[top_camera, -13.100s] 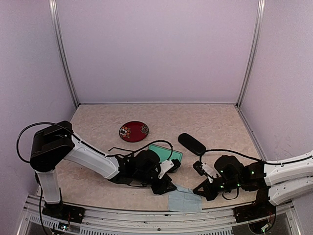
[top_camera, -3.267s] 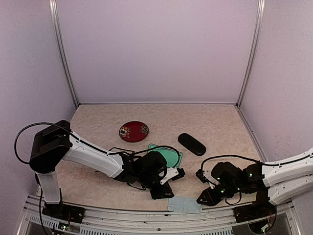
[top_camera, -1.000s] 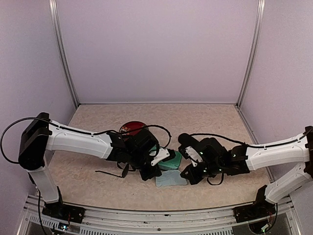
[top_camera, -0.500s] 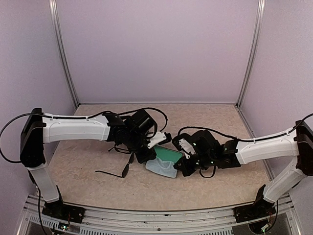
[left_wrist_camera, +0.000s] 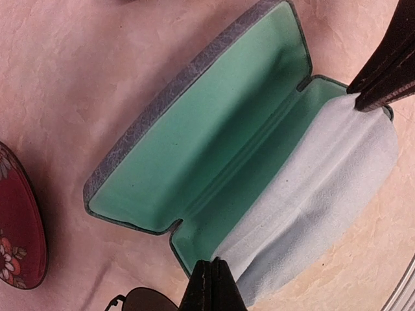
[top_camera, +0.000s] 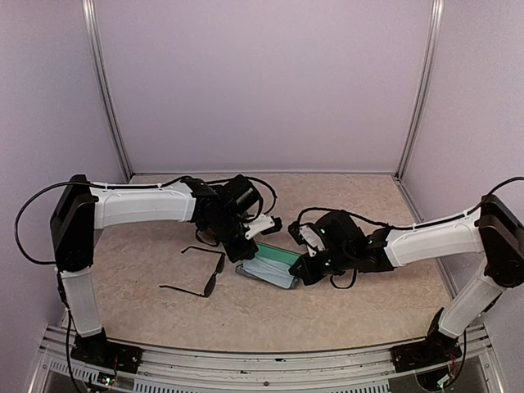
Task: Organize the sunglasses
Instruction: Place the folded cleaning cloth in the sunglasses case.
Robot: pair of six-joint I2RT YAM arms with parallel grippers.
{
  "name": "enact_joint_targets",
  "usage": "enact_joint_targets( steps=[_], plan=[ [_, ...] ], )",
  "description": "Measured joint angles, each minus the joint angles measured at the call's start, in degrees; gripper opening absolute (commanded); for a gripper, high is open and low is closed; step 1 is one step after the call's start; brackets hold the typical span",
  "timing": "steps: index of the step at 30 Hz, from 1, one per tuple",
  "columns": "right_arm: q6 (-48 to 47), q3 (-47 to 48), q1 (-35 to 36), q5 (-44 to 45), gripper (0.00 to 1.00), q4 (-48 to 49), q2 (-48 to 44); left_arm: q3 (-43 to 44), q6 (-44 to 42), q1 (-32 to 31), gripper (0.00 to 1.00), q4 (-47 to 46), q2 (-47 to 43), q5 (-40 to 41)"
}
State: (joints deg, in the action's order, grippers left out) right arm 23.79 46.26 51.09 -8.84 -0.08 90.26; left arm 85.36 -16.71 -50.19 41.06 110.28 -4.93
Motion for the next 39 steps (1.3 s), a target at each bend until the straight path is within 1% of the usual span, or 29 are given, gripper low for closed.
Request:
enact_joint_targets(
  steps=[6, 17, 39],
  plan=[
    [-0.15, 1.03, -0.48, -1.33, 0.00, 0.20, 2.78, 0.98, -0.11, 0.13, 0.00, 0.94, 0.98, -0.28],
    [-0.55, 1.68, -0.66, -1.92, 0.00, -0.02, 3.74, 2.32, -0.11, 0.31, 0.00, 1.81, 3.80, -0.28],
    [-2.51, 2.67, -0.90, -2.36, 0.00, -0.79, 6.19, 2.34, -0.04, 0.31, 0.00, 2.32, 4.55, -0.59]
  ],
)
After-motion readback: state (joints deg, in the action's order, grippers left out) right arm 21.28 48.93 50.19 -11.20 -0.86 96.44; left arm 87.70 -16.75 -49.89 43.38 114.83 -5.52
